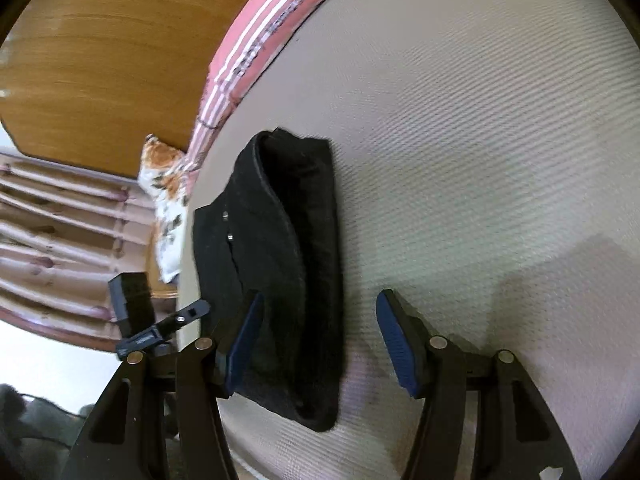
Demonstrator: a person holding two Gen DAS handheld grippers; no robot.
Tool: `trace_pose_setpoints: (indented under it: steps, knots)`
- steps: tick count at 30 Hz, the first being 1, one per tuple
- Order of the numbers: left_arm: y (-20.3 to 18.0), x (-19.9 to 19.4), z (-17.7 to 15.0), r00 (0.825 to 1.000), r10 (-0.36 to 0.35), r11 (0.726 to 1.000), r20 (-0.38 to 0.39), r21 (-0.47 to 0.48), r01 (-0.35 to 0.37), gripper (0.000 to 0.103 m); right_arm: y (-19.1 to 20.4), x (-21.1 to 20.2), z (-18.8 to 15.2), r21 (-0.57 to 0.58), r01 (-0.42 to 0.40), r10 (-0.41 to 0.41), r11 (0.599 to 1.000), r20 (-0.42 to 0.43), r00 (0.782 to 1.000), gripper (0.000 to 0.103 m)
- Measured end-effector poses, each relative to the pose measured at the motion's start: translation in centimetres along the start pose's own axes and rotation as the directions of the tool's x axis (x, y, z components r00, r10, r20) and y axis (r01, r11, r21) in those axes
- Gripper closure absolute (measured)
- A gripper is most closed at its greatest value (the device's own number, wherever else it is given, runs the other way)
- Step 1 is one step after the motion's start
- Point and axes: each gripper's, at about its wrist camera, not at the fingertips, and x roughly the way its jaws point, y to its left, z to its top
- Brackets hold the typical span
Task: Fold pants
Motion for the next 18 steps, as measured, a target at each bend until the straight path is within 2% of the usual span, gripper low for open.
trace_pose_setpoints:
  steps: [2, 3, 4, 9, 11, 13, 16, 18]
  knots:
    - [-0.7, 0.7, 0.6, 1.000, -0.018, 0.999, -0.019, 0.029, 0.019, 0.022, 0.3, 1.2, 0.2, -0.016, -0.048, 0.047, 0.999, -0.038, 0.998, 0.049]
    - [-0.8, 0.9, 0.8, 0.999, -0.029, 0.999, -0.027, 0.034, 0.030, 0.022, 0.7, 1.7, 0.3, -0.033, -0.051, 0.049, 0.998, -0.055, 0.997, 0.047]
    - [-0.9, 1.3, 1.3, 0.998, -0.049, 0.998, -0.041, 0.031, 0.050, 0.020, 1.1, 2.0, 0.5, -0.049, -0.057, 0.054, 0.997, -0.066, 0.996, 0.044]
    - [-0.5, 2.1, 2.6, 0.994, -0.099, 0.995, -0.043, -0.020, 0.099, 0.021, 2.0, 3.9, 1.0, -0.064, -0.103, 0.095, 0.993, -0.113, 0.989, 0.046]
    - [-0.3, 2.1, 2.4, 0.996, -0.085, 0.996, -0.026, -0.040, 0.084, 0.032, 1.9, 4.3, 1.1, -0.052, -0.100, 0.093, 0.994, -0.109, 0.990, 0.054]
    - [0.0, 1.9, 2.2, 0.999, -0.048, 0.997, -0.012, -0.053, 0.048, 0.044, 1.3, 4.6, 1.2, -0.028, -0.097, 0.093, 0.995, -0.107, 0.990, 0.068]
    - [1.1, 1.8, 1.9, 0.998, -0.069, 0.990, 0.014, -0.125, 0.070, 0.051, 0.8, 4.6, 1.2, -0.007, -0.113, 0.112, 0.994, -0.105, 0.988, 0.069]
    - [1.0, 1.8, 1.7, 0.997, -0.067, 0.989, 0.028, -0.127, 0.070, 0.052, 0.8, 4.6, 1.3, -0.004, -0.109, 0.108, 0.994, -0.108, 0.988, 0.069]
